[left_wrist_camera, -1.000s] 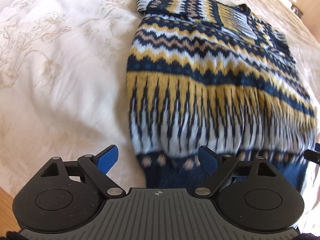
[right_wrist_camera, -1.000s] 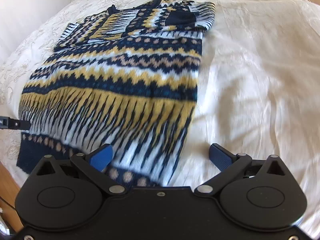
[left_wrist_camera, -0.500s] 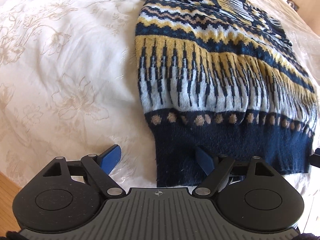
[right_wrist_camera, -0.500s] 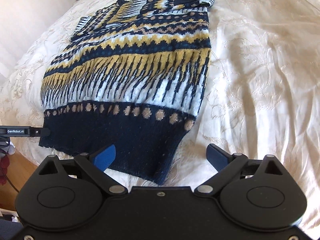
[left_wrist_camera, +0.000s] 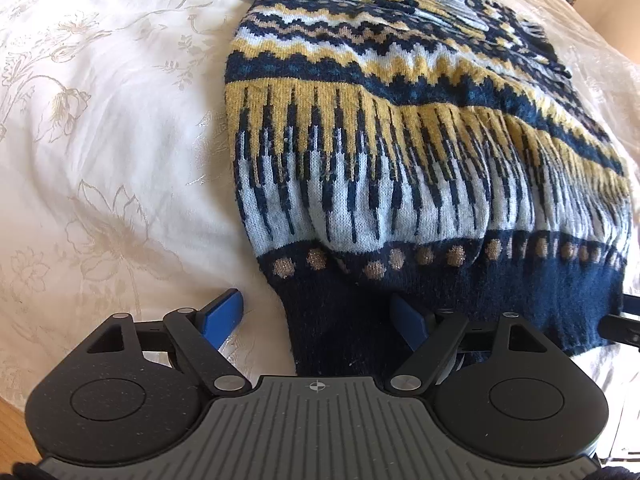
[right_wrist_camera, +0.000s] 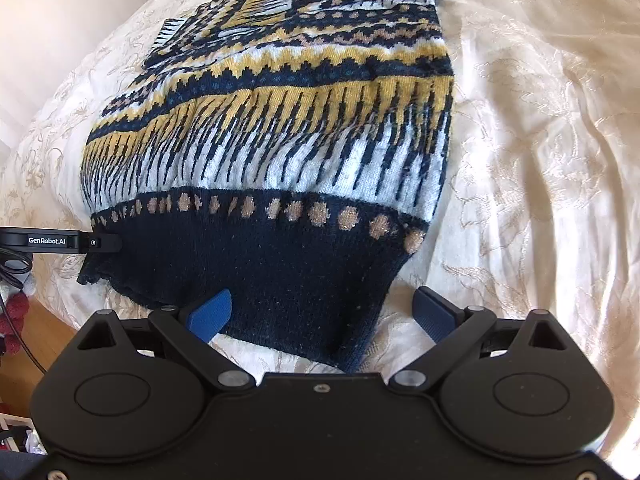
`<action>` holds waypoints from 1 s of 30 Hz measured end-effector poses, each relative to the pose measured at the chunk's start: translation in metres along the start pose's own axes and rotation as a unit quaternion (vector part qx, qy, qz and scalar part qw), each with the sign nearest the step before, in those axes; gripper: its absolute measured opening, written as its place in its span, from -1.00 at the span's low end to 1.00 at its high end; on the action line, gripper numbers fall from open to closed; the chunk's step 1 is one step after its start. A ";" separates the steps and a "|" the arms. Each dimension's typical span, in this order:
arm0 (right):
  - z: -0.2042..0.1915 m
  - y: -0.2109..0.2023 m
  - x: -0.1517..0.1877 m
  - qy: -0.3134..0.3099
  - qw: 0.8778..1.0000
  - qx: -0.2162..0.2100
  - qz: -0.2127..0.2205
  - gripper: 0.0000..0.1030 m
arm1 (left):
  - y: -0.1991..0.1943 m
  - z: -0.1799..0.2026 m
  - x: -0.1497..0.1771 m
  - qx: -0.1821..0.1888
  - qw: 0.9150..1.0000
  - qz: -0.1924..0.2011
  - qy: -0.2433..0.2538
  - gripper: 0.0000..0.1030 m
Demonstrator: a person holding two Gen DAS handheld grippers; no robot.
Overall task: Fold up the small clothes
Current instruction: 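Grasp the hem with both tools and lift it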
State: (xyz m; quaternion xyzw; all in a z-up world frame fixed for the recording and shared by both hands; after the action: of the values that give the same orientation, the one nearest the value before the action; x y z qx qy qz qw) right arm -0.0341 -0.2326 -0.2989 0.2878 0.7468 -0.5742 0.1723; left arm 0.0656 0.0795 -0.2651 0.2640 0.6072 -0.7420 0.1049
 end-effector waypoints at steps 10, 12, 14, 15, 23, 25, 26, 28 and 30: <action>0.003 0.004 -0.007 0.036 0.998 -0.036 -0.040 -0.71 | -0.027 -0.009 -0.005 0.042 0.996 0.032 -0.078 -0.88; 0.002 -0.006 -0.014 0.027 0.998 -0.055 -0.031 -0.71 | -0.043 -0.008 -0.015 0.049 0.992 0.052 -0.100 -0.89; 0.001 -0.019 -0.024 0.025 0.997 -0.074 -0.017 -0.72 | -0.060 -0.006 -0.028 0.055 0.989 0.074 -0.114 -0.89; 0.001 -0.025 -0.031 0.028 0.996 -0.084 -0.008 -0.72 | -0.067 -0.005 -0.036 0.057 0.988 0.084 -0.119 -0.89; 0.002 -0.053 -0.102 0.046 0.987 -0.131 0.076 -0.72 | -0.107 0.008 -0.112 0.057 0.971 0.171 -0.155 -0.89; 0.004 -0.053 -0.125 0.047 0.984 -0.139 0.098 -0.71 | -0.110 0.011 -0.131 0.050 0.968 0.192 -0.156 -0.97; 0.006 -0.053 -0.136 0.047 0.983 -0.143 0.108 -0.71 | -0.113 0.012 -0.141 0.046 0.965 0.203 -0.157 -0.98; 0.009 -0.050 -0.157 0.050 0.980 -0.150 0.125 -0.71 | -0.114 0.013 -0.160 0.041 0.960 0.223 -0.165 -0.98; 0.011 -0.045 -0.178 0.048 0.977 -0.159 0.137 -0.71 | -0.114 0.012 -0.176 0.032 0.954 0.242 -0.172 -0.98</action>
State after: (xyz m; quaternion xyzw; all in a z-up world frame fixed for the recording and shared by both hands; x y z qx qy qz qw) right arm 0.0749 -0.2919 -0.1636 0.3833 0.7894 -0.4051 0.2568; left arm 0.1560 0.0660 -0.0755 0.2745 0.4738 -0.7478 0.3755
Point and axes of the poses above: each gripper's, at about its wrist camera, not at the fingertips, and y roughly the way its jaws point, z to its right, x to its underside, the point moved 6 cm from there along y, roughly the way its jaws point, and after that the axes turned 11 degrees about z, right-handed, at the moved point
